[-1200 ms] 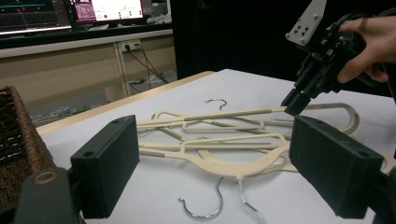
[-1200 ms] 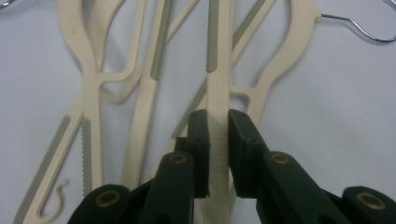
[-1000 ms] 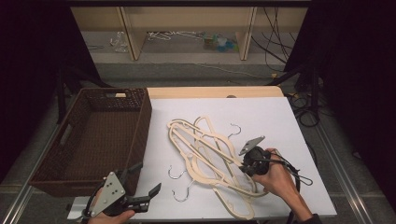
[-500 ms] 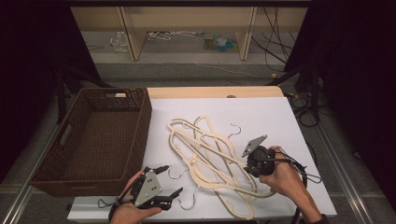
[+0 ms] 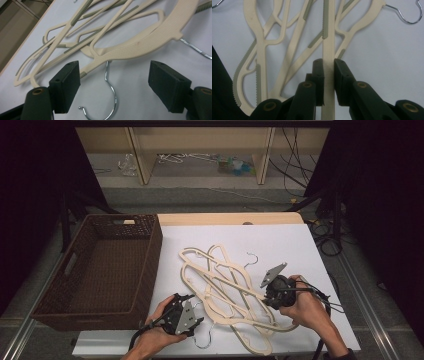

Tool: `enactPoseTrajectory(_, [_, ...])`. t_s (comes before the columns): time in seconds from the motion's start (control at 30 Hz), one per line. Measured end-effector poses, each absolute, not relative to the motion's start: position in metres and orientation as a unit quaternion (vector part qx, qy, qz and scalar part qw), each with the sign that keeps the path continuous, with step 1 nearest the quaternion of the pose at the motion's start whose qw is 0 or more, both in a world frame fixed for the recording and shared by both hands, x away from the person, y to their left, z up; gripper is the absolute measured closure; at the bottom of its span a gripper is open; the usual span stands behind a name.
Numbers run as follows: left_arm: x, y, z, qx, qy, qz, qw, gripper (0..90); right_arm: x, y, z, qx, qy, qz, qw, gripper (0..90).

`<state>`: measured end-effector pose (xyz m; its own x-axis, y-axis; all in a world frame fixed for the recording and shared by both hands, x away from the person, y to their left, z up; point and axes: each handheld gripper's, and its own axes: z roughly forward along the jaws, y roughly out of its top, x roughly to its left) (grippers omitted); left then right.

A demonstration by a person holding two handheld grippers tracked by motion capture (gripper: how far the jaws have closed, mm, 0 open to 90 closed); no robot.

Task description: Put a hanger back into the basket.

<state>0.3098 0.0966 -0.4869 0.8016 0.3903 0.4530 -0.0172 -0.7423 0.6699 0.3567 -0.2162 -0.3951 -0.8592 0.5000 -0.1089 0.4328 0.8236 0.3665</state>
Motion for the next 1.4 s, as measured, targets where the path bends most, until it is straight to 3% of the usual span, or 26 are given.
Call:
enactPoseTrajectory(0.37, [0.311, 0.075, -0.49, 0.904, 0.043, 0.304, 0.297, 33.1, 0.358, -0.217, -0.396, 0.243, 0.951, 0.167, 0.095, 80.3])
enactPoseTrajectory(0.67, [0.315, 0.071, -0.487, 0.906, 0.028, 0.304, 0.295, 29.8, 0.359, -0.218, -0.398, 0.235, 0.953, 0.173, 0.085, 80.1])
enactPoseTrajectory(0.9, [0.308, 0.067, -0.48, 0.912, -0.02, 0.283, 0.296, 28.6, 0.363, -0.226, -0.403, 0.218, 0.956, 0.184, 0.068, 80.2])
enactPoseTrajectory(1.1, [0.299, 0.062, -0.47, 0.908, -0.075, 0.263, 0.317, 40.5, 0.368, -0.236, -0.416, 0.212, 0.957, 0.193, 0.034, 80.1])
enactPoseTrajectory(1.2, [0.297, 0.062, -0.47, 0.912, -0.098, 0.246, 0.312, 54.0, 0.372, -0.239, -0.426, 0.21, 0.956, 0.203, 0.009, 79.9])
enactPoseTrajectory(1.27, [0.296, 0.062, -0.471, 0.913, -0.107, 0.239, 0.312, 54.9, 0.372, -0.24, -0.426, 0.209, 0.956, 0.204, 0.007, 79.9])
enactPoseTrajectory(1.3, [0.296, 0.061, -0.472, 0.914, -0.112, 0.231, 0.315, 61.2, 0.372, -0.24, -0.429, 0.209, 0.956, 0.205, 0.002, 79.8])
enactPoseTrajectory(1.4, [0.296, 0.061, -0.47, 0.908, -0.134, 0.233, 0.32, 64.5, 0.372, -0.24, -0.431, 0.208, 0.958, 0.199, 0.0, 79.7])
